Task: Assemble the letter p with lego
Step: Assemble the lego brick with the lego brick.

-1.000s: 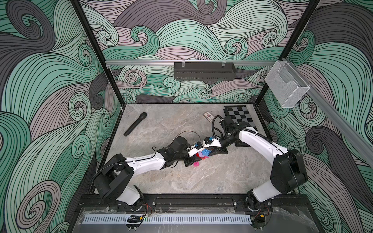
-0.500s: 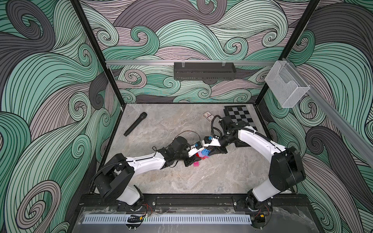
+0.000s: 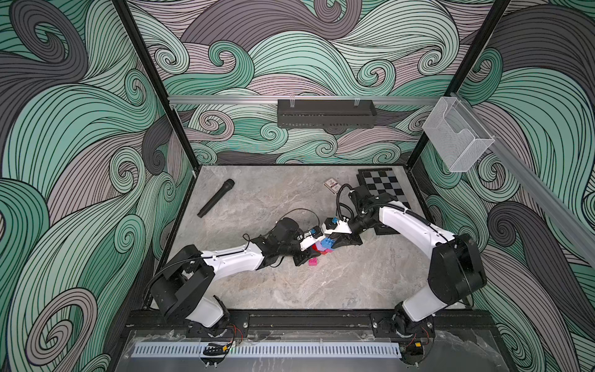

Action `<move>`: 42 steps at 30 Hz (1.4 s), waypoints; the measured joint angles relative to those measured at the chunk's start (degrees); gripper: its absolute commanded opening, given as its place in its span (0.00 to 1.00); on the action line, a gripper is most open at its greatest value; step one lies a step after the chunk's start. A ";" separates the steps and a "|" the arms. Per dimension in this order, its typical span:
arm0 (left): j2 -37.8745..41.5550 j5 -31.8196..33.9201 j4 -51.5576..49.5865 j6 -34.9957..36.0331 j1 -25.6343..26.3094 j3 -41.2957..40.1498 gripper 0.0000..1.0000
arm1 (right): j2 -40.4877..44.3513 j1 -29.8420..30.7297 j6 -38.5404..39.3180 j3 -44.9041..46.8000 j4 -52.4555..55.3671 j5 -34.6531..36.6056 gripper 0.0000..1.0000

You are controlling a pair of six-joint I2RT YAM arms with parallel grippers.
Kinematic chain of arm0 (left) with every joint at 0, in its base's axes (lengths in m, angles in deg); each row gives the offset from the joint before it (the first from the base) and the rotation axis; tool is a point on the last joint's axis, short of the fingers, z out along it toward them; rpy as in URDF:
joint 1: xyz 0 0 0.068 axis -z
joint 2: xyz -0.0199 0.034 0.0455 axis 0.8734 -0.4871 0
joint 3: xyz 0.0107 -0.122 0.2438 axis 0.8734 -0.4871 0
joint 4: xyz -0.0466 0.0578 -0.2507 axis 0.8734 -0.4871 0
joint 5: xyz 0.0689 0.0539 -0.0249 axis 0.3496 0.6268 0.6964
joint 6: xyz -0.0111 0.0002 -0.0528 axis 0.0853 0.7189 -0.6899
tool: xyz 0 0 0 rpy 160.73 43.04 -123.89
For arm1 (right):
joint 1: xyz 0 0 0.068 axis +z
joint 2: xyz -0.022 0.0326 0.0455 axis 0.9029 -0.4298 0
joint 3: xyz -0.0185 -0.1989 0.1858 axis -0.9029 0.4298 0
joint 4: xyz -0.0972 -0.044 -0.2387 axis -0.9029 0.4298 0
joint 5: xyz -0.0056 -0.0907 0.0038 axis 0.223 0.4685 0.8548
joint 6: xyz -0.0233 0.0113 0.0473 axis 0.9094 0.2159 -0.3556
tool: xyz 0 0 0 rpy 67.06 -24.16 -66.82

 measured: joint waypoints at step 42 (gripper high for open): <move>-7.50 -6.62 21.20 -8.26 5.22 -2.64 0.00 | 11.76 -12.68 0.02 0.04 -3.39 -5.22 0.00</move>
